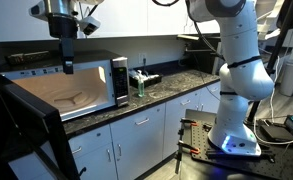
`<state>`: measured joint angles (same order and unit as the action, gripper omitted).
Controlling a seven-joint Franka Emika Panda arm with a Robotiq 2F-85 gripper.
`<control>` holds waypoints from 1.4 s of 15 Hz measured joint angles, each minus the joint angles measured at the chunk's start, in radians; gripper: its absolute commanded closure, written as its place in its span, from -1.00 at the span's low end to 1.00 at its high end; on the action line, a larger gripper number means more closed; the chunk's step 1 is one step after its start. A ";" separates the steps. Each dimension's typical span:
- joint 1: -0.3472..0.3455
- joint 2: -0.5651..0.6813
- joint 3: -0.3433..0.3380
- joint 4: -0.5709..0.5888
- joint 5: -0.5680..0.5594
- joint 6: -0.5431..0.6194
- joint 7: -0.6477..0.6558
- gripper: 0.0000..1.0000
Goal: Close the microwave door
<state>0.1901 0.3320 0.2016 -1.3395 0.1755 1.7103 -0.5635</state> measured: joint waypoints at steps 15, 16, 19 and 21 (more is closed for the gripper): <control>0.179 0.121 0.018 0.196 -0.201 -0.092 0.436 -0.95; 0.202 0.143 0.018 0.234 -0.236 -0.119 0.445 -0.51; 0.262 0.204 0.016 0.355 -0.345 -0.216 0.447 -0.17; 0.298 0.248 0.012 0.445 -0.428 -0.281 0.409 0.13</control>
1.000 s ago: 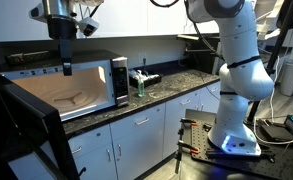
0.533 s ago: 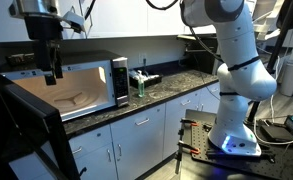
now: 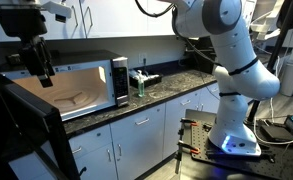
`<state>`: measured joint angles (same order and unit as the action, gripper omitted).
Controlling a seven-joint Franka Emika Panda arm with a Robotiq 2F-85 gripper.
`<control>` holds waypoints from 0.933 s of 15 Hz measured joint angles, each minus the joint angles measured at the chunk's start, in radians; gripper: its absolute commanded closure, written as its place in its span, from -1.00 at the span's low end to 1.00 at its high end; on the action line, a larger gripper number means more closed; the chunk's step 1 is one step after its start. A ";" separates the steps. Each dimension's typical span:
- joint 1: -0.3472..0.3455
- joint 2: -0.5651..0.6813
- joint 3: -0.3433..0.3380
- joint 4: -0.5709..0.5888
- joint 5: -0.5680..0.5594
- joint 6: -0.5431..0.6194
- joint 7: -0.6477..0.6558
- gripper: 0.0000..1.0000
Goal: Close the microwave door
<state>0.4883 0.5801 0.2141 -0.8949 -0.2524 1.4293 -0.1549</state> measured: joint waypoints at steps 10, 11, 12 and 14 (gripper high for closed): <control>-0.001 0.080 -0.013 0.157 -0.206 0.304 -0.414 1.00; -0.018 0.086 -0.010 0.156 -0.198 0.369 -0.451 1.00; -0.037 0.094 -0.002 0.156 -0.186 0.432 -0.489 1.00; -0.084 0.120 0.029 0.153 -0.134 0.553 -0.568 1.00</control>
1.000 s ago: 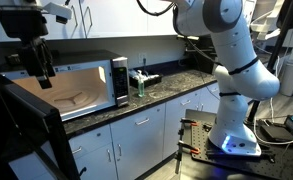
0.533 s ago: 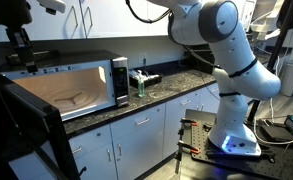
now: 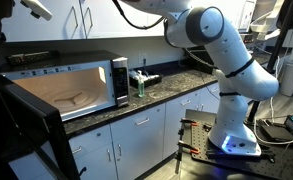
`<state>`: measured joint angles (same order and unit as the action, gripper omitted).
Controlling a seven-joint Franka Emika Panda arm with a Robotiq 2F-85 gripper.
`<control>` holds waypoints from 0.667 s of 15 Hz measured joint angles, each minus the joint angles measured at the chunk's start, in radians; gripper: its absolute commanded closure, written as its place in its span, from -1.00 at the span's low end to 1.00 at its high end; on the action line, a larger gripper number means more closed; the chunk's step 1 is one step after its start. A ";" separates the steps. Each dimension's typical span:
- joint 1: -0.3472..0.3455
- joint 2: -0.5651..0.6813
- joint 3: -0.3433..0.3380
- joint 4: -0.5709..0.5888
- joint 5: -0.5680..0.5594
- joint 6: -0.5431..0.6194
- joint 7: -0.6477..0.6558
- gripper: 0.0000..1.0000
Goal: Close the microwave door
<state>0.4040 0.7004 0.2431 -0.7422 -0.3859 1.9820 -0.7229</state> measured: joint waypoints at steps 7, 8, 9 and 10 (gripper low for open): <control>-0.170 0.143 0.193 -0.002 0.282 0.141 -0.304 1.00; -0.178 0.154 0.212 -0.001 0.303 0.118 -0.321 1.00; -0.181 0.161 0.224 0.000 0.315 0.085 -0.325 1.00; -0.180 0.164 0.232 0.000 0.321 0.044 -0.325 1.00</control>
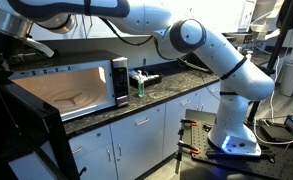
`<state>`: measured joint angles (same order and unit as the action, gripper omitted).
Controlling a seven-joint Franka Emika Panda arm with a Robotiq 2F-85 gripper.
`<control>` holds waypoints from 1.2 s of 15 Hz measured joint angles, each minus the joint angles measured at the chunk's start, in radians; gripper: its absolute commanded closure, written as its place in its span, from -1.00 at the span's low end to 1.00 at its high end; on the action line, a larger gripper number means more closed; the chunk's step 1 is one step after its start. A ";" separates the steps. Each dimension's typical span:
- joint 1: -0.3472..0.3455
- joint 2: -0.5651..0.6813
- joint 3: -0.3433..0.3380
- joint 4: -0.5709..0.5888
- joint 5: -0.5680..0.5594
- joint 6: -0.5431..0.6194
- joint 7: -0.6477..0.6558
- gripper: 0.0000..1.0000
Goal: Close the microwave door
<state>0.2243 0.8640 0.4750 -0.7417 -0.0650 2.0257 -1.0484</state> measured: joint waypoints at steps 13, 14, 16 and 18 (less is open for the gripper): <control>0.054 0.000 0.010 0.069 0.004 -0.540 0.174 1.00; 0.054 0.000 0.010 0.075 0.004 -0.580 0.190 1.00; 0.062 0.000 -0.010 0.093 0.021 -0.672 0.209 1.00; 0.085 0.001 -0.071 0.123 0.059 -0.775 0.211 1.00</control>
<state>0.3095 0.8654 0.4042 -0.6190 -0.0062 1.2511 -0.8371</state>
